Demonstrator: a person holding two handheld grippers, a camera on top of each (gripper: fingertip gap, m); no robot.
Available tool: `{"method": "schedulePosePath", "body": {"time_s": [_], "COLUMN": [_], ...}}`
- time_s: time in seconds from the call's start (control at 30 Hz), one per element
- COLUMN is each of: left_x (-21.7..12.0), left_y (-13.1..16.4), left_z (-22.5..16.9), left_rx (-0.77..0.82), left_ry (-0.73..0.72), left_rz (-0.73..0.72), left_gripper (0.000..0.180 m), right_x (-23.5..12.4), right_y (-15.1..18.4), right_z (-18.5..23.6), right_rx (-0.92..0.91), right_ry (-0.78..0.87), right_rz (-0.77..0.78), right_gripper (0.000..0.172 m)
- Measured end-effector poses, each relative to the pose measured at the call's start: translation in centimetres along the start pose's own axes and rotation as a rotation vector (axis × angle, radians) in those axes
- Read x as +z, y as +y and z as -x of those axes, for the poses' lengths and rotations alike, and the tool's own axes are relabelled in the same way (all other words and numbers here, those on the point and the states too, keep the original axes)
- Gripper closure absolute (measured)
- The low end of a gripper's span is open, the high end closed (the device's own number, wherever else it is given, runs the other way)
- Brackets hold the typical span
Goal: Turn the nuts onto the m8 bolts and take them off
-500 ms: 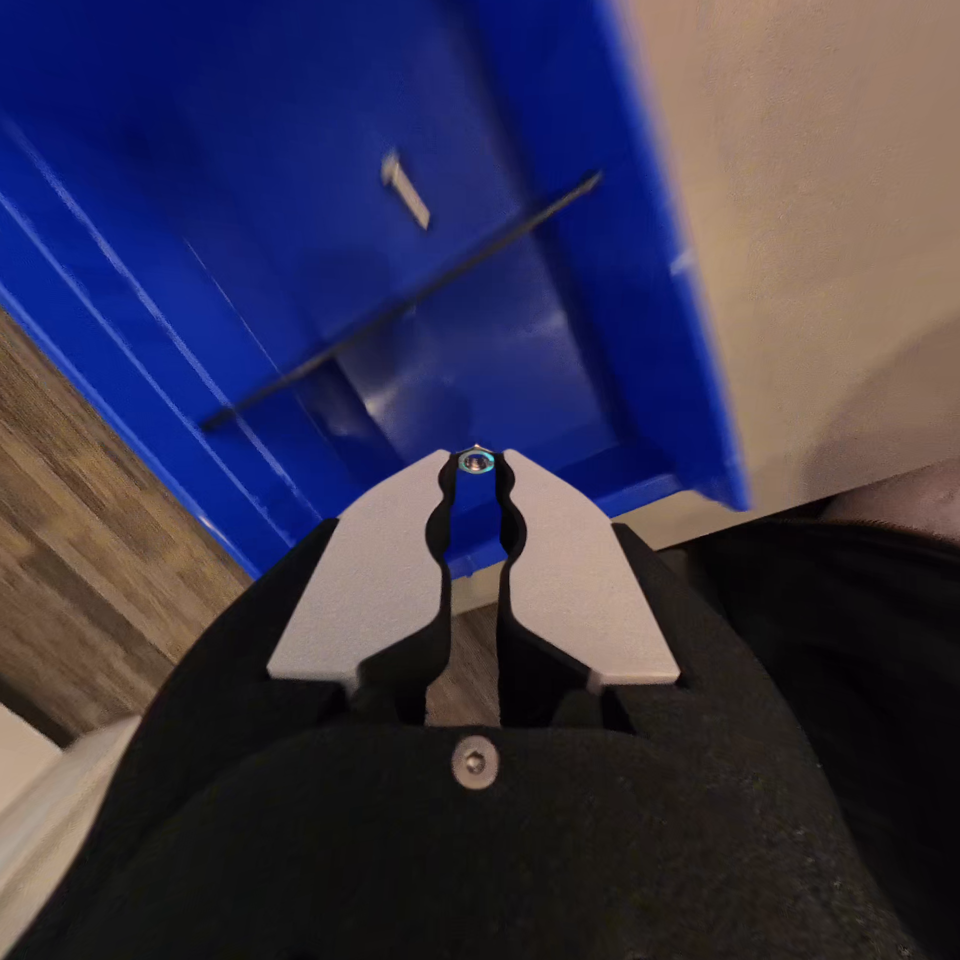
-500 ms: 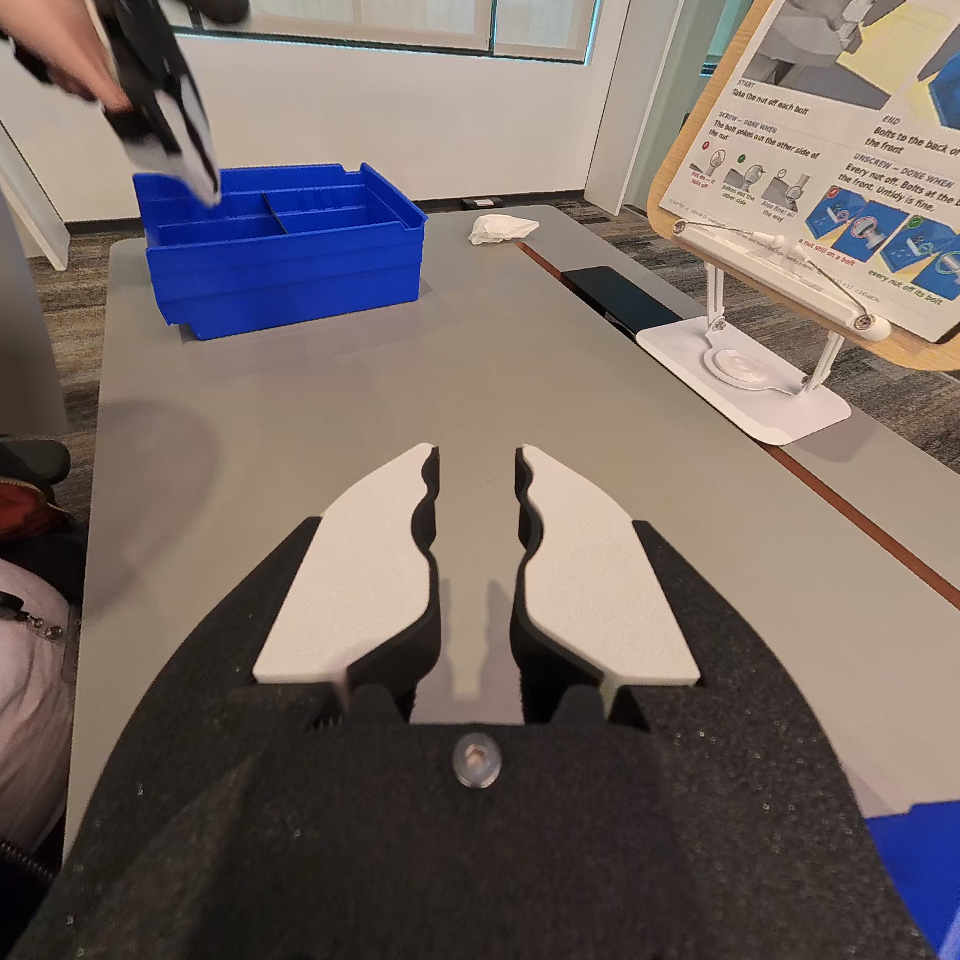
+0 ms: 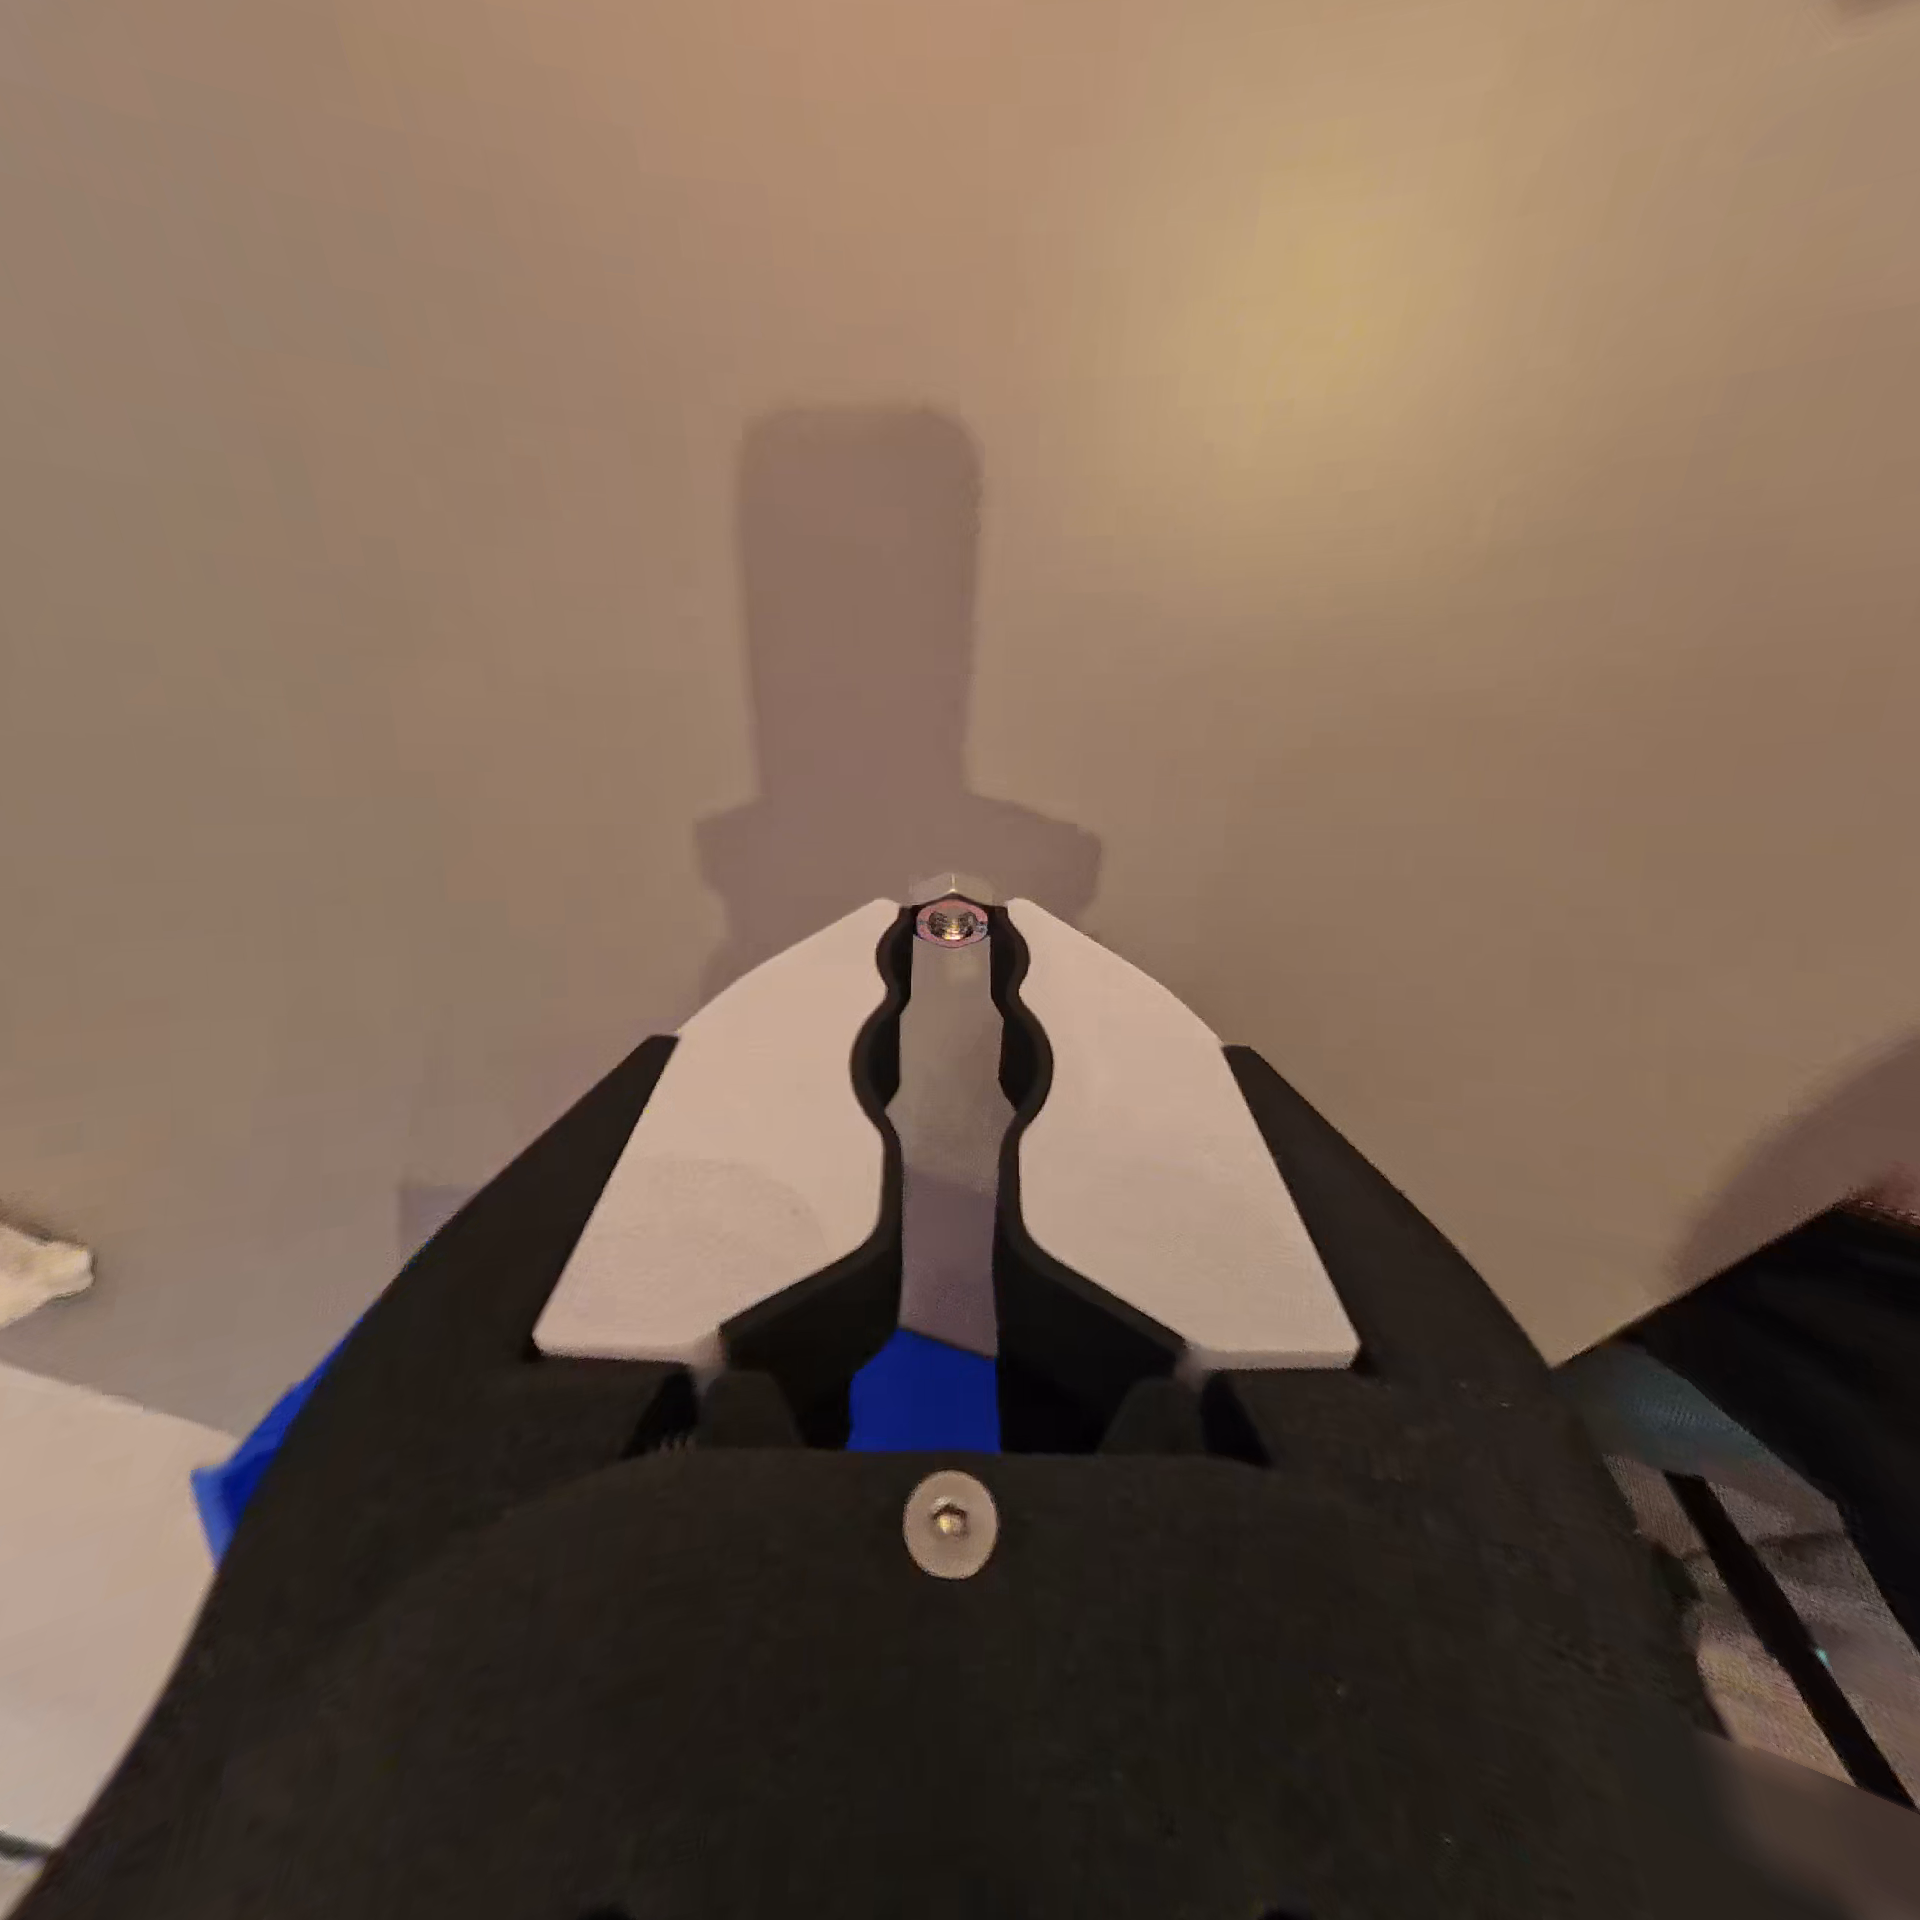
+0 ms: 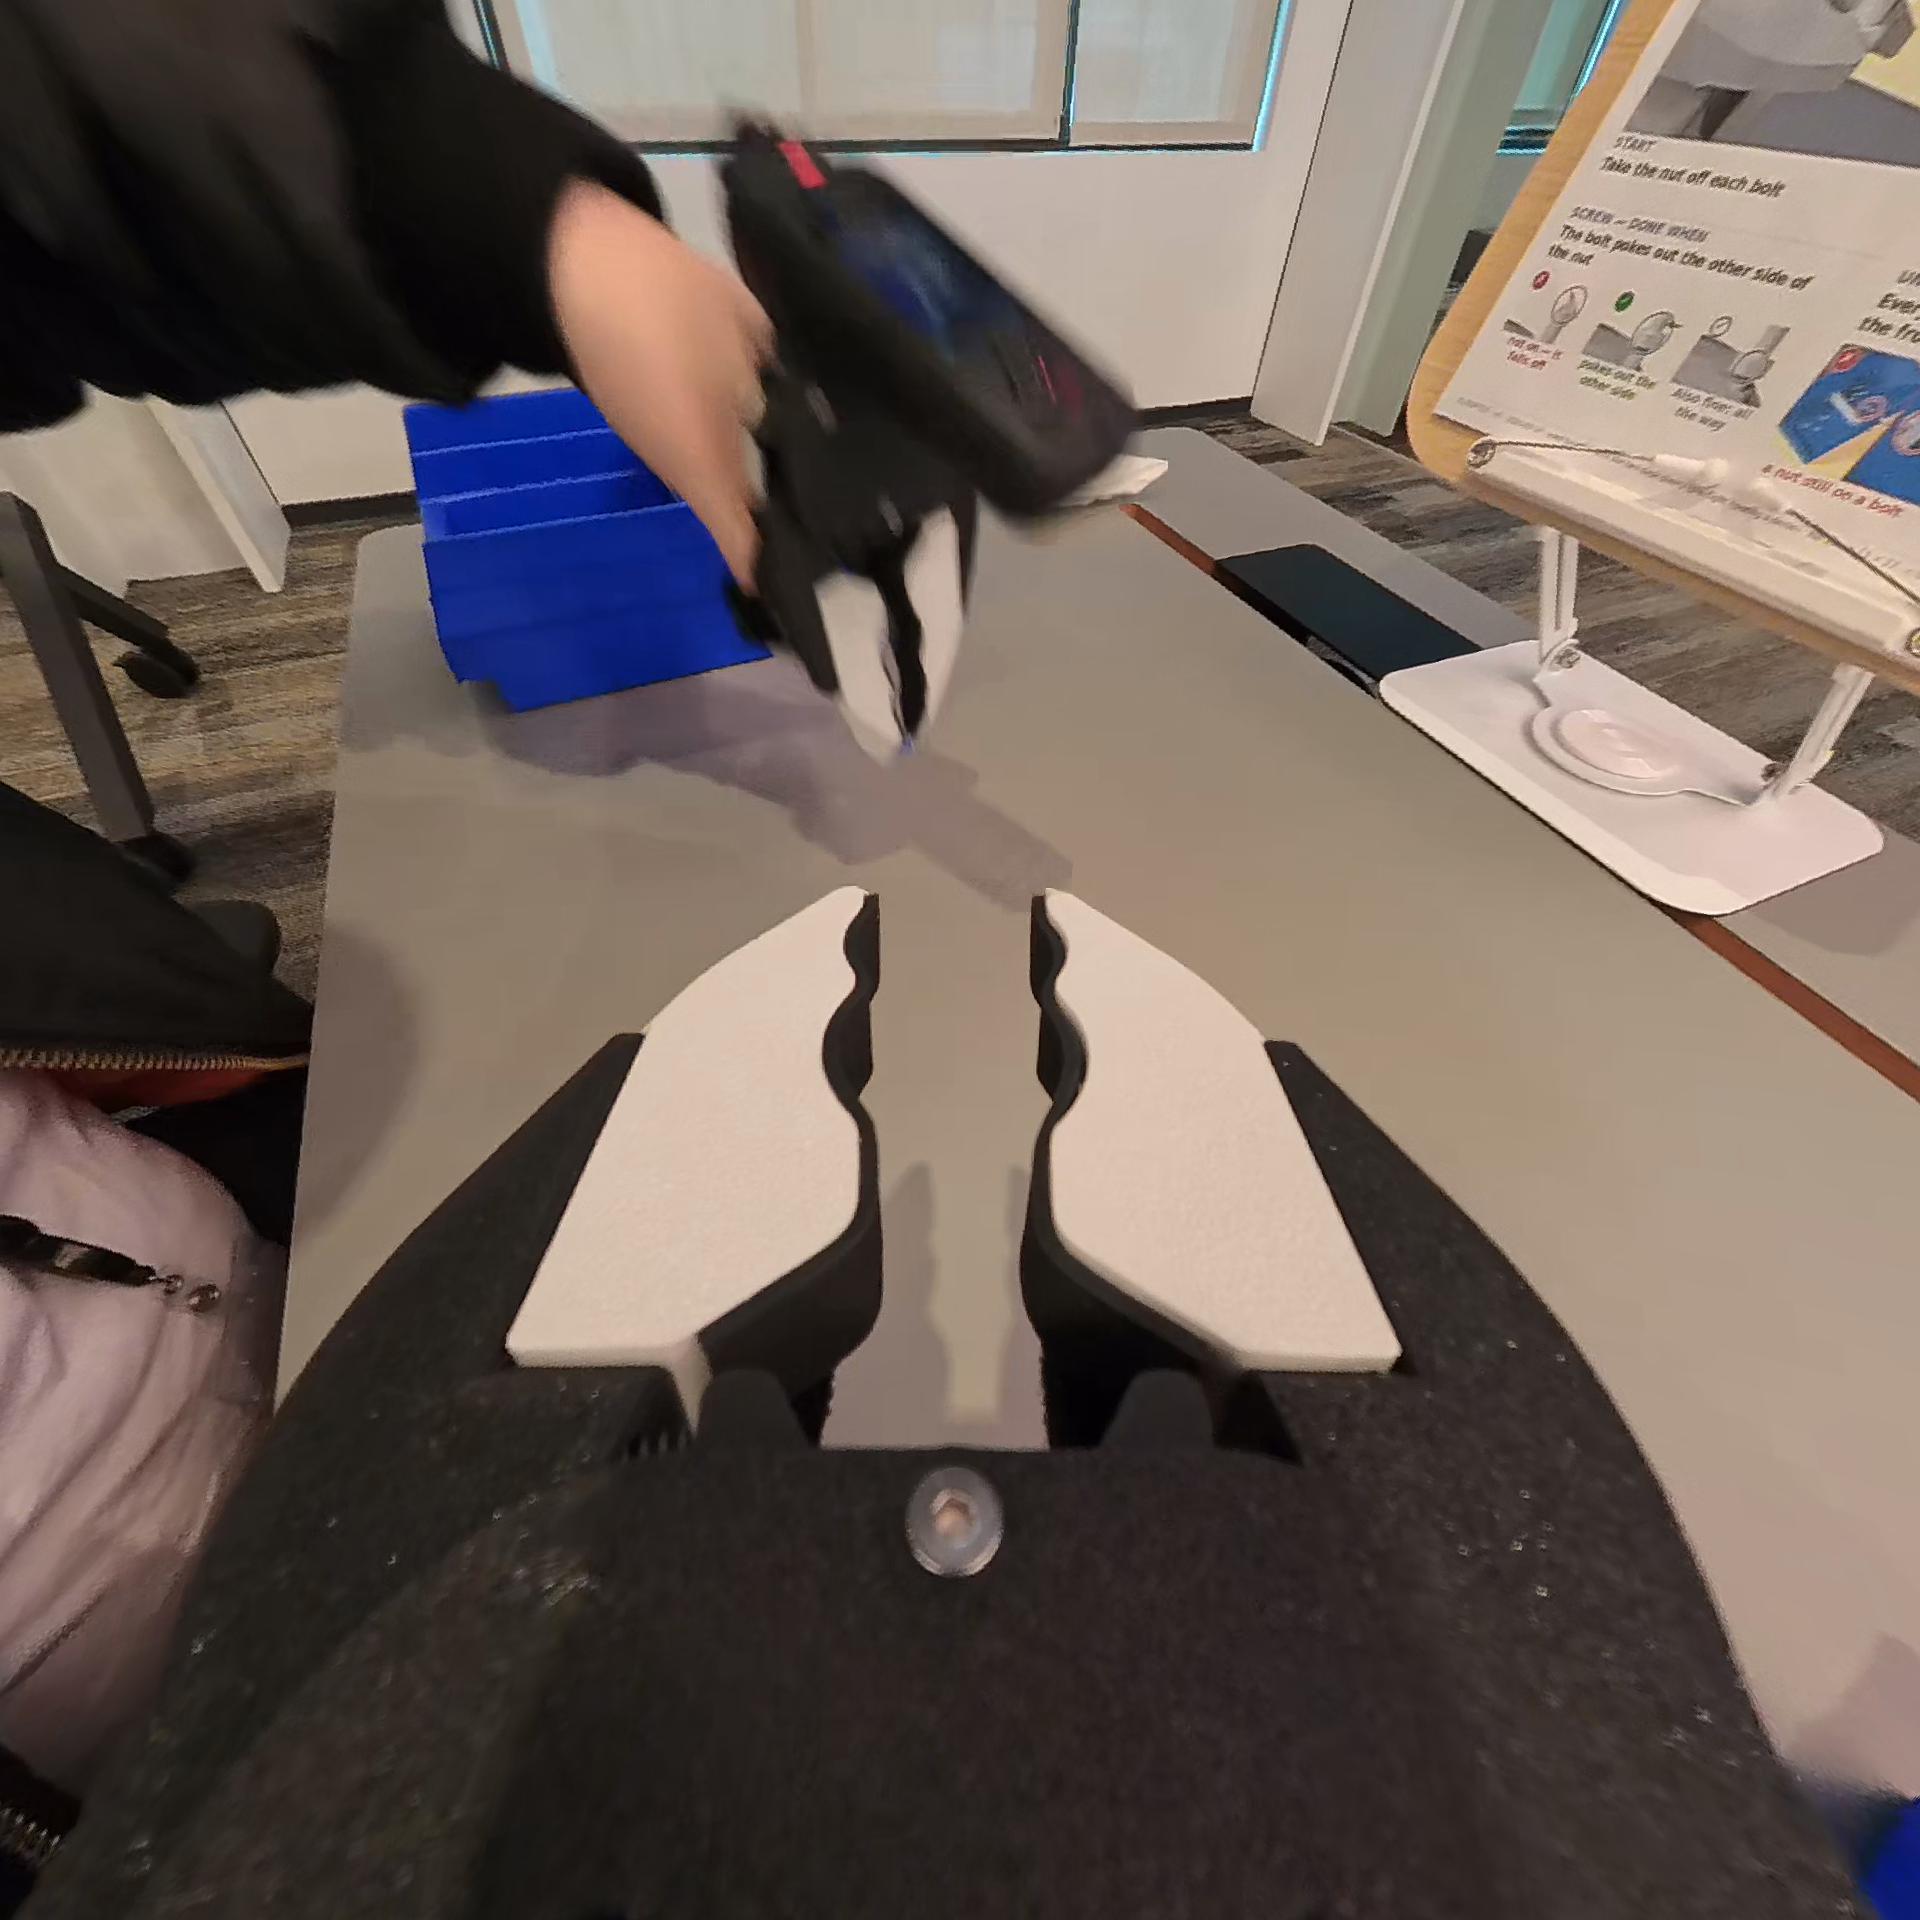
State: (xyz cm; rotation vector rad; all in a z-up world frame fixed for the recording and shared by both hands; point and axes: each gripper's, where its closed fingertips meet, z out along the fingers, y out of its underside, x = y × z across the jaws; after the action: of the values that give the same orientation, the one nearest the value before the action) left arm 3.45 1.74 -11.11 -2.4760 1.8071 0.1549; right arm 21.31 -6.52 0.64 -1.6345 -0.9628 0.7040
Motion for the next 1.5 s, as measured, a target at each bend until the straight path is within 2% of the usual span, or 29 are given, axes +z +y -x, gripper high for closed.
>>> {"method": "schedulePosePath", "body": {"time_s": [0.1, 0.2, 0.43, 0.8, 1.0, 1.07, 1.13, 1.23, 1.33, 1.4, 1.5], "left_x": [2.6, 3.7, 4.7, 4.9, 4.0, 2.1, -1.3, -7.7, -12.3, -12.7, -10.3], "left_y": [-0.5, -0.6, 0.4, 0.7, 0.4, 0.3, 0.8, 4.5, 12.0, 17.0, 22.1], "left_z": [-0.4, -0.5, -0.1, -0.2, 0.0, 0.7, 1.9, 4.7, 8.3, 9.7, 10.8], "left_rx": [0.018, 0.016, -0.016, -0.041, -0.040, -0.058, -0.096, -0.168, -0.298, -0.358, -0.392], "left_ry": [0.039, 0.061, 0.076, 0.098, 0.090, 0.066, 0.038, -0.059, -0.211, -0.232, -0.200], "left_rz": [0.063, 0.090, 0.157, 0.161, 0.120, 0.049, -0.057, -0.204, -0.247, -0.239, -0.229], "left_gripper": [0.166, 0.166, 0.166, 0.165, 0.153, 0.153, 0.152, 0.151, 0.144, 0.145, 0.146], "right_x": [-0.4, -0.7, -0.8, -1.0, -1.4, -1.7, -2.0, -2.5, -2.6, -2.4, -1.7], "right_y": [0.1, 0.2, 0.6, 1.0, 1.1, 1.1, 1.2, 1.3, 1.4, 1.5, 1.6], "right_z": [0.0, -0.2, -0.4, -0.3, -0.4, -0.5, -0.5, -0.5, -0.7, -0.9, -1.2], "right_rx": [0.010, 0.024, 0.036, 0.041, 0.048, 0.051, 0.053, 0.059, 0.073, 0.087, 0.108], "right_ry": [-0.007, -0.017, -0.030, -0.039, -0.030, -0.024, -0.018, -0.011, -0.010, -0.011, -0.009], "right_rz": [-0.013, -0.027, -0.044, -0.042, -0.046, -0.044, -0.040, -0.041, -0.046, -0.049, -0.045], "right_gripper": [0.145, 0.145, 0.145, 0.145, 0.145, 0.145, 0.145, 0.146, 0.146, 0.146, 0.146]}}
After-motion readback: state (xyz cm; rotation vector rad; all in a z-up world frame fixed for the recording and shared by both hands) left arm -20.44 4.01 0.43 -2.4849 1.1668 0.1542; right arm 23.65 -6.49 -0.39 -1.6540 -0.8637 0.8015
